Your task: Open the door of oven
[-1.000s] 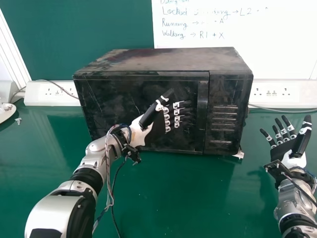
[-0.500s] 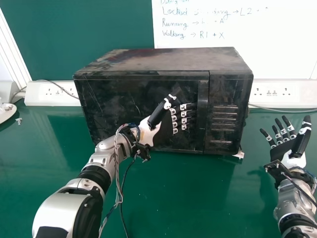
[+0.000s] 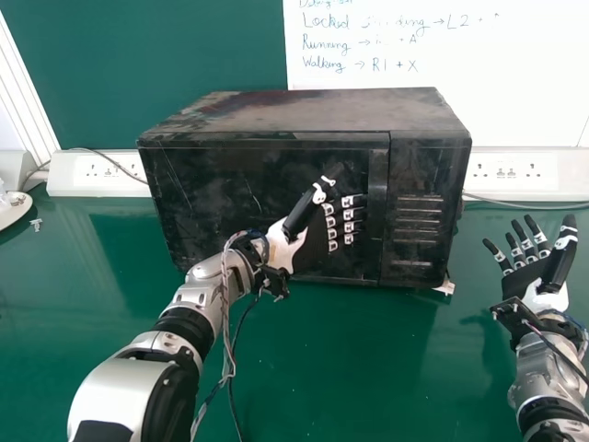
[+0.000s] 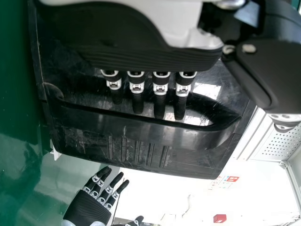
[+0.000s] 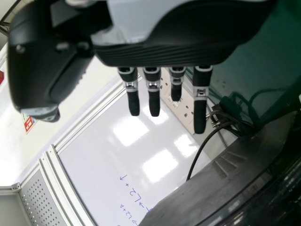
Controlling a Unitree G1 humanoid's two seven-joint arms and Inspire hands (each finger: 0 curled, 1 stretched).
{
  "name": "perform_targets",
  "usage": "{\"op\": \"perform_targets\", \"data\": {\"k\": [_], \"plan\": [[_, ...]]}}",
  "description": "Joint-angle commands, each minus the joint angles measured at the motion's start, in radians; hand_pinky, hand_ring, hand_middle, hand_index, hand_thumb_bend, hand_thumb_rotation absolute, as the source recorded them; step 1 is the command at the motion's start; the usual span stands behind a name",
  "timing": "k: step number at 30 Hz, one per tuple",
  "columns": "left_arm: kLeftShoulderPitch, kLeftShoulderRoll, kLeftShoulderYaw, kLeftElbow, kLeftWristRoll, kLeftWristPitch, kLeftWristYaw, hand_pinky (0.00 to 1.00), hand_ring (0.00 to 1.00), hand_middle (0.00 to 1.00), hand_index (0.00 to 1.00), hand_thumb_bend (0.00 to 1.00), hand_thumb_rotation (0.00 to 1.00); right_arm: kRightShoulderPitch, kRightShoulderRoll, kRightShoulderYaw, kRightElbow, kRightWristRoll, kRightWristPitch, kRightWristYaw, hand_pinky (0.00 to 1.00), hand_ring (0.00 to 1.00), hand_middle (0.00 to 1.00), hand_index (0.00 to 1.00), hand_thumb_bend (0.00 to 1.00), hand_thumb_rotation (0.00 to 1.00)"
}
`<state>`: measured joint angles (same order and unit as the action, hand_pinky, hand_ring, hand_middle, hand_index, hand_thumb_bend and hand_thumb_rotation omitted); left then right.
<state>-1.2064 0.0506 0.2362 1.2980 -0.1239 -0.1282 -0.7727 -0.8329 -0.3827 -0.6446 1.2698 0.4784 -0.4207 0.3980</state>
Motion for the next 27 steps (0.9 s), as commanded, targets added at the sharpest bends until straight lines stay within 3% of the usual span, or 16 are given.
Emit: {"op": "perform_targets", "data": {"k": [1,27], "plan": [[-0.029,-0.005,0.007,0.007,-0.008,0.011,0.008,0.59,0.82,0.90,0.89,0.83,0.84,-0.003,0.009,0.003,-0.008,0.000,-0.005,-0.002,0.92,0.97,1.00,0.98,1.00,0.95],[-0.045,-0.055,-0.038,0.006,0.034,0.007,-0.014,0.56,0.77,0.87,0.85,0.87,0.87,-0.007,0.013,0.002,-0.008,0.003,-0.006,-0.001,0.93,0.97,1.00,0.98,1.00,0.95]]}}
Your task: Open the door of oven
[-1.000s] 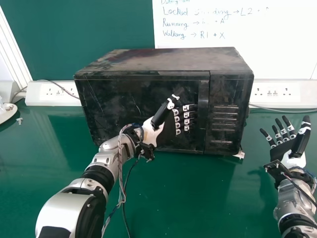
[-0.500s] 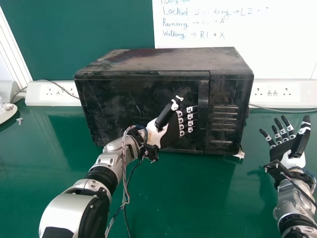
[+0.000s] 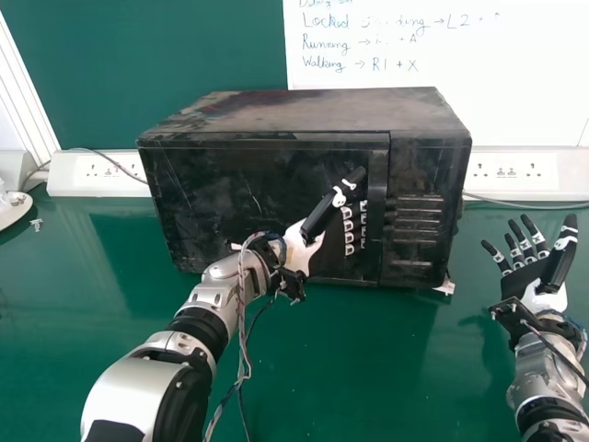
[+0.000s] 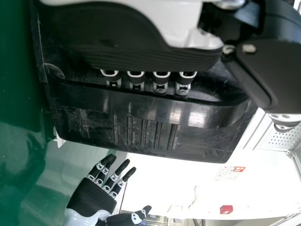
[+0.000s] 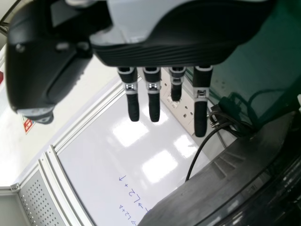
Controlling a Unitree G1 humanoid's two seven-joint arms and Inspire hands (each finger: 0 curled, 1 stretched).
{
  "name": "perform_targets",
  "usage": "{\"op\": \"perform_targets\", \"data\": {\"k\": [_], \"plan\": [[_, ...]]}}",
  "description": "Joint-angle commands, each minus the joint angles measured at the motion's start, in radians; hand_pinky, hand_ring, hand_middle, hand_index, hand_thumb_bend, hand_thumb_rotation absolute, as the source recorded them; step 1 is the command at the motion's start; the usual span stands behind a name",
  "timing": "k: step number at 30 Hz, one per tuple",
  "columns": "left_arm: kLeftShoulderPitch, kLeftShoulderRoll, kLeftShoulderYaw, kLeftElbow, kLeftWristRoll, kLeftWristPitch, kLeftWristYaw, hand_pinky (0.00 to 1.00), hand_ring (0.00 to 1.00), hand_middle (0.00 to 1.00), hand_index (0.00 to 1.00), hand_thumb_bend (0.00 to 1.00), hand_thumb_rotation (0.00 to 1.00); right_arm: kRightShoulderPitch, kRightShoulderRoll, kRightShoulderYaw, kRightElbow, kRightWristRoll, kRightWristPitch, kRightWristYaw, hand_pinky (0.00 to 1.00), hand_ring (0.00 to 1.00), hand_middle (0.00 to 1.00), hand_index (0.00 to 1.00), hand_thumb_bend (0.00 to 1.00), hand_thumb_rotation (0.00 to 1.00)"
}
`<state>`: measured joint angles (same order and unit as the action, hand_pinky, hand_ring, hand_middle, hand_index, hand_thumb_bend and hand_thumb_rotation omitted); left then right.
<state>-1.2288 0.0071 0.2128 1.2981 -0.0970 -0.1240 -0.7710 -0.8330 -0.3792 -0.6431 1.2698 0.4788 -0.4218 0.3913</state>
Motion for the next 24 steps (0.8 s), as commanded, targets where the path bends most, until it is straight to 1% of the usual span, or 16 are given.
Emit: {"op": "perform_targets", "data": {"k": [1,5,10,19,24], "plan": [[-0.023,-0.014,-0.015,0.006,0.008,0.003,-0.018,0.56,0.77,0.87,0.85,0.87,0.87,-0.007,0.009,0.002,-0.008,0.002,-0.007,0.003,0.93,0.97,1.00,0.98,1.00,0.95],[-0.026,-0.022,-0.018,0.007,0.012,0.007,-0.026,0.56,0.77,0.88,0.86,0.88,0.87,-0.007,0.008,0.001,-0.007,0.001,-0.006,-0.004,0.91,0.95,1.00,0.97,1.00,0.94],[-0.027,-0.026,-0.019,0.003,0.013,0.001,-0.040,0.55,0.77,0.88,0.86,0.87,0.88,-0.008,0.007,-0.001,-0.010,0.005,-0.001,-0.006,0.89,0.90,0.98,0.97,1.00,0.94],[-0.032,-0.033,-0.025,-0.001,0.014,0.002,-0.054,0.54,0.76,0.86,0.86,0.87,0.87,-0.008,0.009,-0.001,-0.011,0.005,-0.004,-0.005,0.89,0.90,0.98,0.97,1.00,0.93],[-0.034,-0.035,-0.033,-0.002,0.017,-0.009,-0.069,0.53,0.73,0.83,0.86,0.87,0.88,-0.008,0.010,-0.002,-0.012,0.006,-0.006,-0.004,0.83,0.87,0.95,0.96,1.00,0.93]]}}
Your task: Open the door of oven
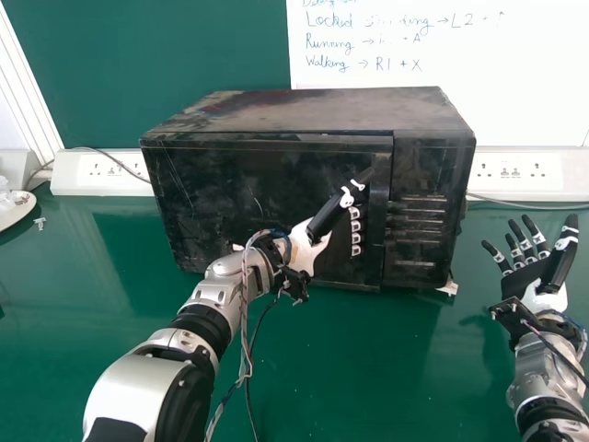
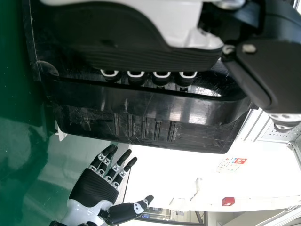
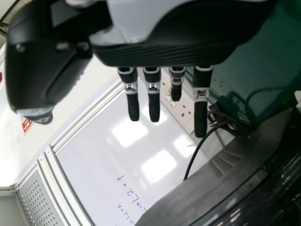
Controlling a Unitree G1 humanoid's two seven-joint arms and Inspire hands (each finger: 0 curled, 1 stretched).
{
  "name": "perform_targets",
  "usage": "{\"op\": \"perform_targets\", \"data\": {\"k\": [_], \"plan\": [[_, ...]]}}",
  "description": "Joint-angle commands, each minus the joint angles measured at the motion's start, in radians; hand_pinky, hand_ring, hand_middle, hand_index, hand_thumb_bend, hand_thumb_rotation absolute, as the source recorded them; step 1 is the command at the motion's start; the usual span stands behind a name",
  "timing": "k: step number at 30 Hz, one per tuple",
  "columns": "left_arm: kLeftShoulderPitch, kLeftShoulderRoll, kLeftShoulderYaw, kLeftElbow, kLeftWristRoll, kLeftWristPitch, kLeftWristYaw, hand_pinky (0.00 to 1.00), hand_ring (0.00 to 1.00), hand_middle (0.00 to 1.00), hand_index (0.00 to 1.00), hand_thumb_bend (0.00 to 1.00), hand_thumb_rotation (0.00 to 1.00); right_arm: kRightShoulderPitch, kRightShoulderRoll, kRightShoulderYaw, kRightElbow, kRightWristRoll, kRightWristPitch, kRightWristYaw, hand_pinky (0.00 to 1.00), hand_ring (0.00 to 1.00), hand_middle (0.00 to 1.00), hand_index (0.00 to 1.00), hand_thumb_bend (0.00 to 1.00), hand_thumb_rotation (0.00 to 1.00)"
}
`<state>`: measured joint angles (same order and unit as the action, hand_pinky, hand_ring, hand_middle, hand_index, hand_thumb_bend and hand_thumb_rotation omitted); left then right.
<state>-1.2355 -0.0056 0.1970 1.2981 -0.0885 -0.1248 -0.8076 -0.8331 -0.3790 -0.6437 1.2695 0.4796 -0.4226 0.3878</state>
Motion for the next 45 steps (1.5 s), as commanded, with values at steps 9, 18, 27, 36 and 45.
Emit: {"op": "perform_targets", "data": {"k": [9,18,27,36,45], "plan": [[-0.022,-0.025,-0.022,-0.008,0.001,-0.016,-0.056,0.50,0.71,0.82,0.87,0.89,0.87,-0.009,0.008,-0.001,-0.010,0.005,-0.004,-0.002,0.69,0.77,0.88,0.94,1.00,0.93],[-0.014,-0.026,-0.016,-0.009,-0.008,-0.009,-0.066,0.49,0.71,0.81,0.88,0.88,0.87,-0.012,0.006,-0.003,-0.006,0.006,0.001,-0.010,0.56,0.65,0.79,0.89,1.00,0.91],[-0.004,-0.025,-0.016,-0.016,-0.012,-0.015,-0.088,0.49,0.71,0.81,0.88,0.89,0.87,-0.012,0.007,-0.002,-0.007,0.004,-0.007,-0.015,0.50,0.57,0.71,0.83,1.00,0.90],[0.025,-0.015,-0.021,-0.037,-0.015,-0.050,-0.149,0.48,0.71,0.81,0.90,0.87,0.89,-0.011,0.008,0.002,-0.009,0.002,-0.011,-0.017,0.48,0.54,0.69,0.79,0.99,0.91],[0.074,0.010,-0.018,-0.069,-0.025,-0.082,-0.183,0.53,0.71,0.81,0.89,0.86,0.89,-0.013,0.007,0.001,-0.007,0.003,-0.011,-0.017,0.45,0.52,0.65,0.75,0.99,0.90]]}}
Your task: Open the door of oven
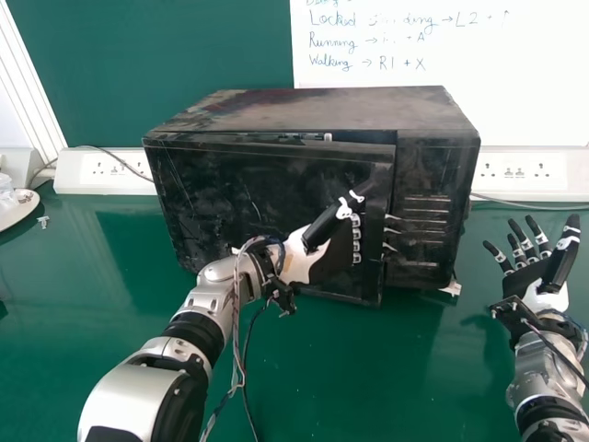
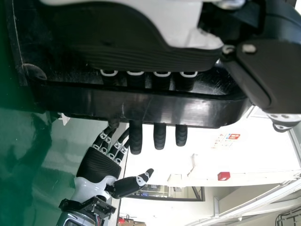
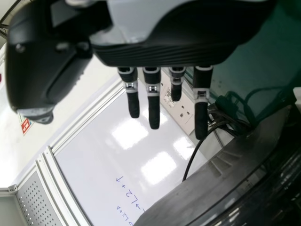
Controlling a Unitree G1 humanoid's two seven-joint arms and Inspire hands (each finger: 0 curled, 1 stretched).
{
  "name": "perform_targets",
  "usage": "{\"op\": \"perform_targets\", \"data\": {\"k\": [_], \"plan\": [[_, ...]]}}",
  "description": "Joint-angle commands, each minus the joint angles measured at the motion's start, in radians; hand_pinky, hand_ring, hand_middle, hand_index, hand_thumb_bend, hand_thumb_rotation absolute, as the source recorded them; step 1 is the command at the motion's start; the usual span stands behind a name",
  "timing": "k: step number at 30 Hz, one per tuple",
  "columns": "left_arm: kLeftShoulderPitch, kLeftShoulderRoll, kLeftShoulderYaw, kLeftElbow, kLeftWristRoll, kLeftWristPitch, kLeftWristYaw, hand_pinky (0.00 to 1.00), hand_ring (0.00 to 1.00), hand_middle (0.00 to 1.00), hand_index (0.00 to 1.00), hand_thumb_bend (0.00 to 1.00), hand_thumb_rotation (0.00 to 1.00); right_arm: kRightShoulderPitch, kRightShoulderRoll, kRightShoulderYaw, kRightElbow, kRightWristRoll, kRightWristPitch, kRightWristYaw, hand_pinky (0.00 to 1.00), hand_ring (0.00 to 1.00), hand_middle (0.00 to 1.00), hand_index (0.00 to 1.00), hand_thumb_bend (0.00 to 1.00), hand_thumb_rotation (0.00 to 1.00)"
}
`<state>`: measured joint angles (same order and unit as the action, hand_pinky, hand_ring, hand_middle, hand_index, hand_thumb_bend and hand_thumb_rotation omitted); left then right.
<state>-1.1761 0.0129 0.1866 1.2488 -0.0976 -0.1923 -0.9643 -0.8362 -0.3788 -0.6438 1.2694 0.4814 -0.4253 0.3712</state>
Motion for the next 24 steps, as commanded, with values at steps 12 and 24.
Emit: {"op": "perform_targets", "data": {"k": [12,24], "plan": [[0.062,0.039,-0.008,-0.066,-0.043,-0.031,-0.092,0.53,0.74,0.82,0.89,0.87,0.87,-0.010,0.004,-0.002,-0.005,0.002,-0.005,-0.003,0.42,0.47,0.61,0.72,0.98,0.89],[0.099,0.073,-0.010,-0.086,-0.051,-0.088,-0.147,0.52,0.70,0.81,0.90,0.87,0.88,-0.012,0.002,-0.001,-0.006,0.001,-0.005,-0.012,0.39,0.44,0.57,0.66,0.98,0.89]]}}
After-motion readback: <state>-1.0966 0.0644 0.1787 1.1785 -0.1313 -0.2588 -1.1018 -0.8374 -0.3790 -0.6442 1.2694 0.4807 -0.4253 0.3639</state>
